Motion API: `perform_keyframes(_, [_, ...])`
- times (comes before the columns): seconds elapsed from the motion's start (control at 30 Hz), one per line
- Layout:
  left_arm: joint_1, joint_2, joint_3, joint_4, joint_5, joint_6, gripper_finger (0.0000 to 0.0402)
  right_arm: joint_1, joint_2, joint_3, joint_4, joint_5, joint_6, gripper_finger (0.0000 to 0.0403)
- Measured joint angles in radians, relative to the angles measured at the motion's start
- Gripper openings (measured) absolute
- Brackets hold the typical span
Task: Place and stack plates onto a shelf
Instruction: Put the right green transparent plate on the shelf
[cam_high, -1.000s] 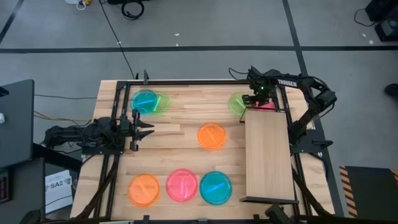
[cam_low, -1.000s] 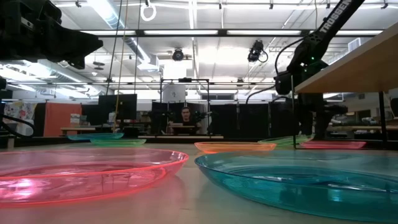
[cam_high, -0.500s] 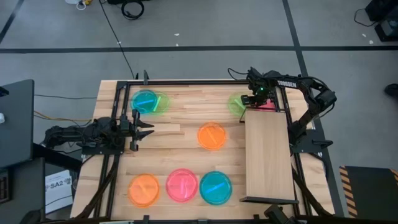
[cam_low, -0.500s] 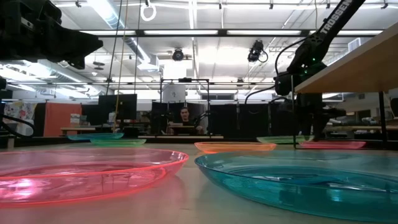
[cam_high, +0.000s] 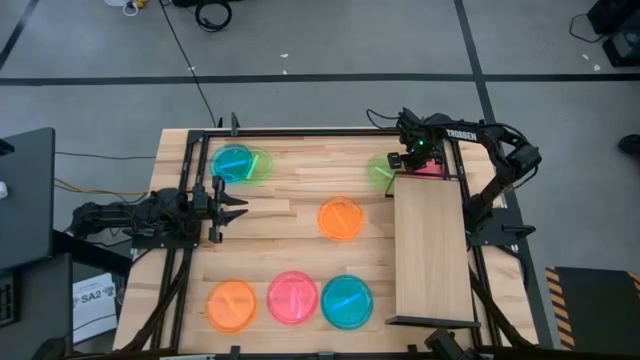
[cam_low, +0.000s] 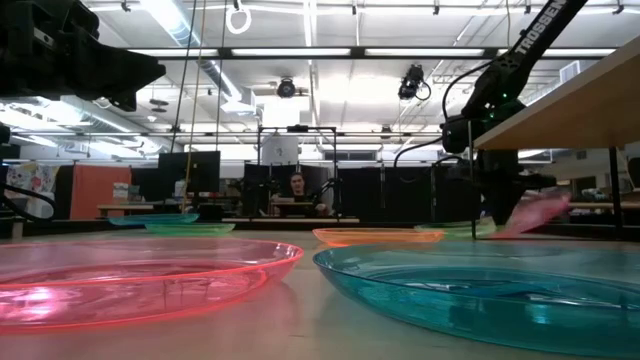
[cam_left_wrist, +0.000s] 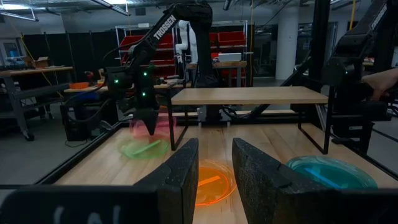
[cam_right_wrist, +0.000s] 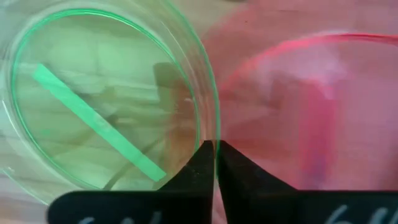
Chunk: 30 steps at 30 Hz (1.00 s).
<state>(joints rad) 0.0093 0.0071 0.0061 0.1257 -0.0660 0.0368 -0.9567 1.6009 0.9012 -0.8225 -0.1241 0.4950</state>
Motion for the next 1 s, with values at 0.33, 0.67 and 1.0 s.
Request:
perform_keyframes(0.33, [0.000,0.000,0.000,0.000,0.000,0.000,0.0105,-0.001,0.000,0.000,-0.001,0.001,0.000,0.0014])
perform_keyframes(0.67, [0.000,0.000,0.000,0.000,0.000,0.000,0.0105,-0.002,-0.002,0.000,-0.001,-0.013,-0.005,0.0007])
perform_keyframes(1.0, [0.000,0.000,0.000,0.000,0.000,0.000,0.0105,-0.025,-0.134,0.000,0.005,-0.036,-0.001,0.0007])
